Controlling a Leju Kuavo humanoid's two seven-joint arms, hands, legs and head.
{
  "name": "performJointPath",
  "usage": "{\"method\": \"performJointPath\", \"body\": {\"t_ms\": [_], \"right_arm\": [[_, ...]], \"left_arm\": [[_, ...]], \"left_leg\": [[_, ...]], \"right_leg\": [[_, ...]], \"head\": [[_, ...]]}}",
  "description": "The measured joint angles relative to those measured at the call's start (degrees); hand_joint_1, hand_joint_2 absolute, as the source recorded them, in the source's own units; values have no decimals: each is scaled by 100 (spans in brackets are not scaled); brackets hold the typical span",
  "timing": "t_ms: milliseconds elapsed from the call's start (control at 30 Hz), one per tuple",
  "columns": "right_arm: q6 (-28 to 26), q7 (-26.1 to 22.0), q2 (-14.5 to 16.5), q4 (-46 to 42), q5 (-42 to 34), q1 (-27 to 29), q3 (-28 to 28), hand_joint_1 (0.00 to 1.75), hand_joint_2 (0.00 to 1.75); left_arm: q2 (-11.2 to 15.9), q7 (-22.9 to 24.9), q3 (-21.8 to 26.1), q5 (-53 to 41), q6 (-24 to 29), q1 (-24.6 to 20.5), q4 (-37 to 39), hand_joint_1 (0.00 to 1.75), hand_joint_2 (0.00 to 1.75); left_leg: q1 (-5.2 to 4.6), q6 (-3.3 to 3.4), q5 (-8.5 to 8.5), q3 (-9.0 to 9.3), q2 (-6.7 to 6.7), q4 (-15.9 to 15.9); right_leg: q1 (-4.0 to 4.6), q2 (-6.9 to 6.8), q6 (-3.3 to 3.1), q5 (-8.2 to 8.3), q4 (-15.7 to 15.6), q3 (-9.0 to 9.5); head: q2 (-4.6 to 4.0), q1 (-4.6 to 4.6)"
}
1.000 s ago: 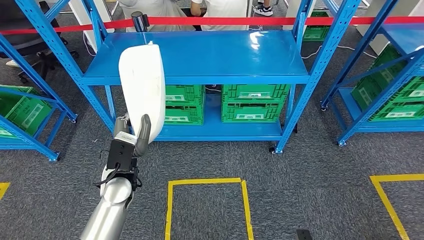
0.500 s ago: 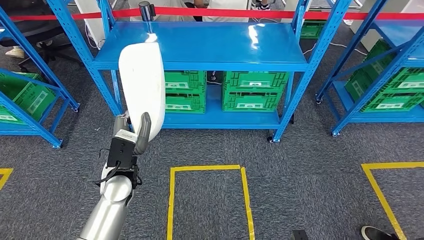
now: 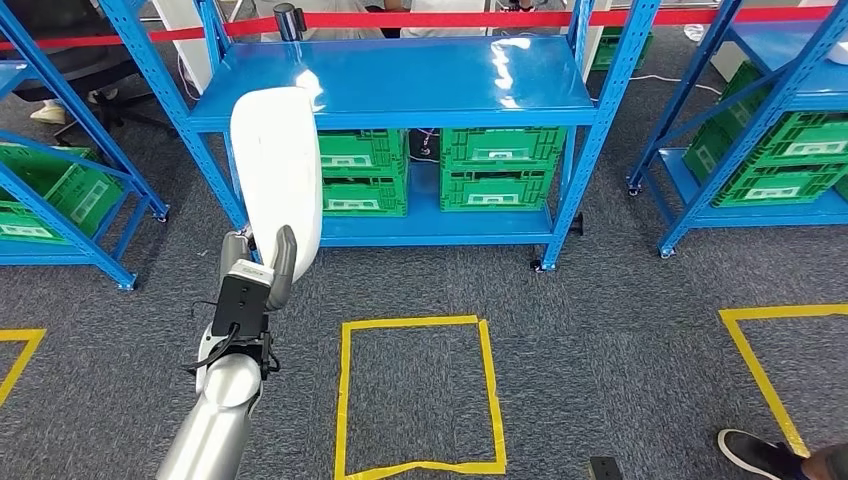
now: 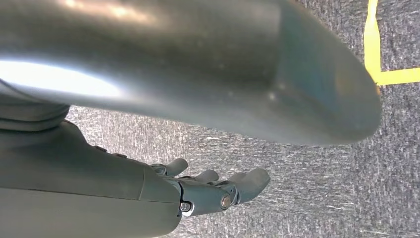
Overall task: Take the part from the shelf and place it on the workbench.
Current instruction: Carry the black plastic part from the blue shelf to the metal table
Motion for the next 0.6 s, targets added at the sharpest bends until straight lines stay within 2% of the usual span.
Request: {"method": "performJointPath", "body": {"t_ms": [33, 67, 100, 200, 233, 300, 433, 500, 600], "right_arm": [[1, 1, 1, 0, 1, -2, -2, 0, 0], [1, 2, 1, 0, 2, -3, -3, 0, 0], [1, 2, 0, 0, 2, -4, -5, 0, 0], [2, 4, 0, 0, 3, -3, -10, 0, 0], [2, 5, 1, 0, 3, -3, -11, 0, 0], [4, 8, 3, 0, 3, -3, -13, 0, 0], [137, -7, 3, 0, -1, -3, -17, 0, 0], [221, -41, 4, 0, 36, -2, -17, 0, 0], [291, -110, 13, 0, 109, -2, -17, 0, 0]], "left_arm": [[1, -1, -1, -1, 2, -1, -5, 175, 175], [2, -1, -1, -1, 4, -3, -9, 175, 175], [3, -1, -1, -2, 4, -2, -11, 175, 175], [7, -1, 0, -2, 6, 0, -16, 175, 175], [6, -1, 0, -2, 7, 0, -17, 175, 175], [7, -1, 0, -2, 6, 0, -17, 175, 175], [10, 16, 0, -2, 23, 17, -30, 175, 175], [16, 44, 0, -2, 39, 43, -57, 175, 175], [32, 102, 0, -34, 94, 92, -124, 175, 175]], "left_leg": [[-10, 32, 48, 229, -4, -346], [-19, 67, 49, 362, -8, -574], [-26, 94, 32, 389, -12, -646], [-37, 146, 61, 338, -16, -661], [-46, 166, 71, 322, -16, -653], [-58, 199, 92, 285, -14, -636], [-81, 239, 112, 221, -14, -593], [-96, 255, 117, 194, -15, -569], [-103, 292, 137, 148, -27, -565]], "right_leg": [[3, 2, 28, 20, 10, -13], [7, 2, 58, 38, 19, -26], [17, 3, 59, 36, 26, -41], [31, 5, -35, 51, 30, -73], [25, 5, -24, 83, 21, -81], [13, 7, 60, 136, 2, -98], [-3, 8, 170, 203, -29, -130], [-19, 7, 216, 225, -35, -144], [-38, -9, 252, 247, -41, -154]], "head": [[0, 3], [0, -2], [0, -3], [0, -1], [0, 0], [-1, 2], [0, 0], [0, -2], [0, -2]]}}
